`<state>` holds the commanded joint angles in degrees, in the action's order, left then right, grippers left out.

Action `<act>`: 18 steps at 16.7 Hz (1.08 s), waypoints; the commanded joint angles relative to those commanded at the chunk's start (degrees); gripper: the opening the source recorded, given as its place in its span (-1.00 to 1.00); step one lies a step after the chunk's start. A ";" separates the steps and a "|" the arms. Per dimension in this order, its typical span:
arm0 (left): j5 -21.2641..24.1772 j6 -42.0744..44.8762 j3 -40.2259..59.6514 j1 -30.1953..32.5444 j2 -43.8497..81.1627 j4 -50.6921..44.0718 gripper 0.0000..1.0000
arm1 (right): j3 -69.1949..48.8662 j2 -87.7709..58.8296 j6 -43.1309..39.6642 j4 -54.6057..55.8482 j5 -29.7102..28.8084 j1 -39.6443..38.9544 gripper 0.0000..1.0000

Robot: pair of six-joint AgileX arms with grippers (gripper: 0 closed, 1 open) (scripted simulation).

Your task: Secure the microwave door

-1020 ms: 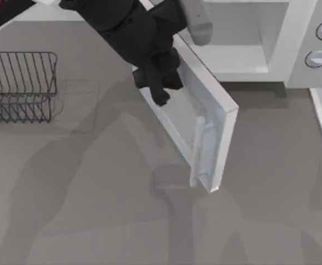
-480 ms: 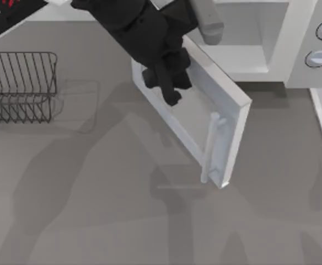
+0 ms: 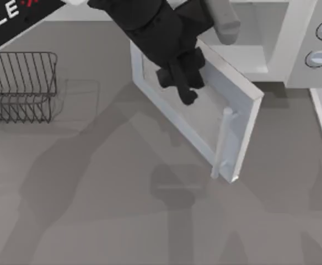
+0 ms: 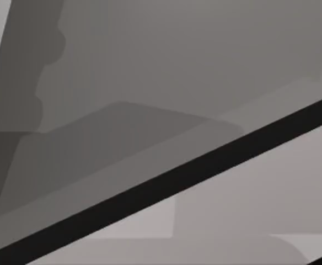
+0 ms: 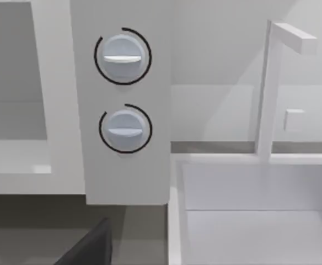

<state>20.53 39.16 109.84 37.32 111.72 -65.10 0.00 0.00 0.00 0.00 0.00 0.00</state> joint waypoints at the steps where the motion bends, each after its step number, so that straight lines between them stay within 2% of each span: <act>1: 0.00 0.00 0.00 0.00 0.00 0.00 -1.00 | 0.00 0.00 0.00 0.00 0.00 0.00 1.00; 9: 0.40 -1.20 -0.74 1.62 1.90 -1.96 -1.00 | 0.00 0.00 0.00 0.00 0.00 0.00 1.00; 18: -0.83 -2.17 3.68 2.01 2.56 -0.34 -1.00 | 0.00 0.00 0.00 0.00 0.00 0.00 1.00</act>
<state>19.70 36.98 113.51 39.33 114.28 -65.44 0.00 0.00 0.00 0.00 0.00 0.00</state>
